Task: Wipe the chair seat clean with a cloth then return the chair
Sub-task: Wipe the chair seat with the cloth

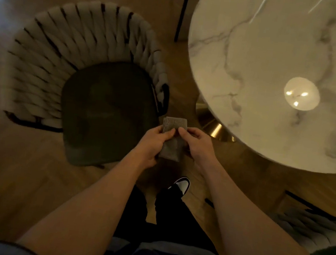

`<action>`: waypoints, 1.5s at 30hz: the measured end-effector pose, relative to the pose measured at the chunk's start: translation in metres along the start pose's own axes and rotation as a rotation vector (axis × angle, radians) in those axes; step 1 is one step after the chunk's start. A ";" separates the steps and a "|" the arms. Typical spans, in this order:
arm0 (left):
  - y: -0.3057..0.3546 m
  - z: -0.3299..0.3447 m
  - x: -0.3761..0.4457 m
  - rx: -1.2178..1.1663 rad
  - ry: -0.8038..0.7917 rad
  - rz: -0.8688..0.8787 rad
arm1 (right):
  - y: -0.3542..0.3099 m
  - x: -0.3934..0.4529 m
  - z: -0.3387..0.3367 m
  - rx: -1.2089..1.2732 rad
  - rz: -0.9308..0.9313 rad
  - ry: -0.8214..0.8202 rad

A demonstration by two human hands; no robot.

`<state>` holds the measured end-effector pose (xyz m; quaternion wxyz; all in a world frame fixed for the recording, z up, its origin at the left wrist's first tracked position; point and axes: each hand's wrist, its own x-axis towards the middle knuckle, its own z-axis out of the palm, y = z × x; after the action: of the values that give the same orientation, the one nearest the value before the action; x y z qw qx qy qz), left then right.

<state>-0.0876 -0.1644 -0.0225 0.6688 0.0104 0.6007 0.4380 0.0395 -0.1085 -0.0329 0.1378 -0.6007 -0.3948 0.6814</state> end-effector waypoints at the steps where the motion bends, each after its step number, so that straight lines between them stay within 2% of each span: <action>1: -0.004 -0.012 -0.006 -0.003 0.028 0.005 | 0.005 -0.002 0.012 -0.039 0.008 -0.011; 9: -0.054 -0.120 -0.041 0.051 0.268 0.064 | 0.053 -0.030 0.113 -0.337 0.045 -0.137; 15: -0.096 -0.223 -0.053 0.180 0.332 0.064 | 0.097 -0.042 0.165 -0.463 0.136 -0.256; 21: -0.131 -0.306 -0.039 0.267 0.542 0.069 | 0.141 -0.011 0.172 -0.583 0.109 -0.217; 28: -0.162 -0.378 0.012 0.536 0.823 0.061 | 0.164 0.062 0.145 -0.704 0.044 -0.127; 33: -0.174 -0.411 0.048 0.635 1.001 0.103 | 0.173 0.119 0.127 -0.742 -0.023 -0.019; 37: -0.178 -0.416 0.071 0.643 1.042 0.111 | 0.175 0.158 0.118 -0.711 -0.027 0.091; 41: -0.185 -0.409 0.092 0.615 1.019 0.172 | 0.182 0.184 0.117 -0.656 0.008 0.057; 45: -0.190 -0.400 0.103 0.585 1.114 0.232 | 0.192 0.197 0.112 -0.559 0.031 0.022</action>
<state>-0.3148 -0.4248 -0.3185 0.1741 0.0281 0.9479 0.2653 -0.0566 -0.1452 -0.3116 -0.0395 -0.6286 -0.5569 0.5414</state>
